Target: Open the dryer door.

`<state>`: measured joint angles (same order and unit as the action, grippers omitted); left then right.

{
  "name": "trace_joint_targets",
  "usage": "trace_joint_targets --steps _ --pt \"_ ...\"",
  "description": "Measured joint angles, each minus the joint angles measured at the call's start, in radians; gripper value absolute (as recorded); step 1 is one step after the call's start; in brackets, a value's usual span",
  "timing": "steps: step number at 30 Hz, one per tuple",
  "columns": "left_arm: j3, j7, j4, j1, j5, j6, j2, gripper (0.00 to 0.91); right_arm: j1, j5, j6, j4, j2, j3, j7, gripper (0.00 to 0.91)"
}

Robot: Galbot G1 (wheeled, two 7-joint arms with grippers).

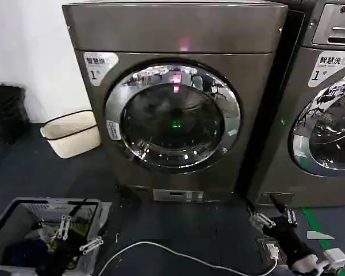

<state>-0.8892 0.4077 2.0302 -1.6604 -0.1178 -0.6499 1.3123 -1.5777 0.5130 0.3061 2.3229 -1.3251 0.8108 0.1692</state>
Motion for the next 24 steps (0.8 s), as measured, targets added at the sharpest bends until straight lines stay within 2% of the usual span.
trace_joint_targets --steps 9,18,24 --pt "-0.004 0.001 0.018 -0.010 -0.002 0.002 -0.001 0.907 0.136 -0.047 -0.131 -0.134 0.109 -0.101 0.056 0.907" --pt "-0.006 0.002 0.048 -0.043 -0.017 0.001 0.024 0.907 0.334 -0.050 -0.184 -0.278 0.209 -0.268 0.125 0.907" --pt "-0.015 0.002 0.064 -0.069 -0.028 -0.004 0.037 0.907 0.470 -0.048 -0.185 -0.364 0.249 -0.373 0.159 0.907"
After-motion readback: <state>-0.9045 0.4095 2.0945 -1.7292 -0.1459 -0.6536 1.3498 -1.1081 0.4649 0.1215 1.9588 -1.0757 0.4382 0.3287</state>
